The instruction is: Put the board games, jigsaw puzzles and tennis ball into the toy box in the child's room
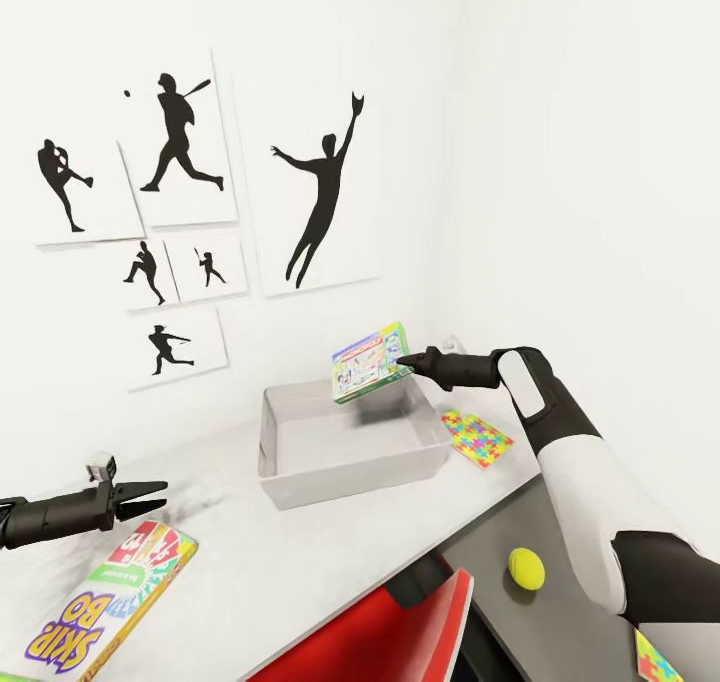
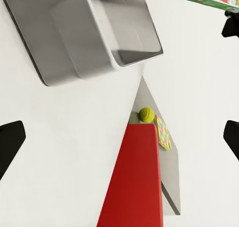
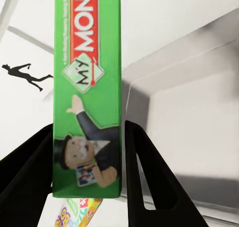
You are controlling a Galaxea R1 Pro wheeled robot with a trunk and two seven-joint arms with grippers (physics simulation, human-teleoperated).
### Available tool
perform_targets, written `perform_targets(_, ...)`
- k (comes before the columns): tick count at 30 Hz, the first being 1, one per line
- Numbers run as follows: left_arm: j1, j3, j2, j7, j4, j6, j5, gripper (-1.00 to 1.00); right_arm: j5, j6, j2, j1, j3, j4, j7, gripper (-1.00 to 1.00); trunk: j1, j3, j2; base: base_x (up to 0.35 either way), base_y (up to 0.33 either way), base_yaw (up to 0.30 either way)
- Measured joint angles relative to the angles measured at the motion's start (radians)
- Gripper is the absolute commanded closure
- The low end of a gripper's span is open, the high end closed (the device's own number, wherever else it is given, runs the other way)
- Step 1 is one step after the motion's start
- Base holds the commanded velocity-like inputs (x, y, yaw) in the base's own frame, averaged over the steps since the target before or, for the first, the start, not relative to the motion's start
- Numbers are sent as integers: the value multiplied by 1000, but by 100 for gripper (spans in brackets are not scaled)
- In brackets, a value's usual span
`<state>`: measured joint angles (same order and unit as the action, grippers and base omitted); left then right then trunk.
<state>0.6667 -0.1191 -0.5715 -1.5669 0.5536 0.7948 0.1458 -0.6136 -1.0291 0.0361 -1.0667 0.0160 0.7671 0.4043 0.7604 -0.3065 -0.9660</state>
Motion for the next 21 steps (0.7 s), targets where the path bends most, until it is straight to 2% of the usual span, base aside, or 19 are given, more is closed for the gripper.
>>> perform_targets(12, 0, -3, 0, 0, 13, 1, 2, -100, -1, -5, 3, -20, 0, -64, 0, 100, 0, -18, 0, 0, 0, 0)
perform_targets(21, 14, -8, 5, 0, 14, 14, 3, -100, -1, -15, 1, -74, 0, -106, 1, 100, 0, -32, 0, 0, 0, 0)
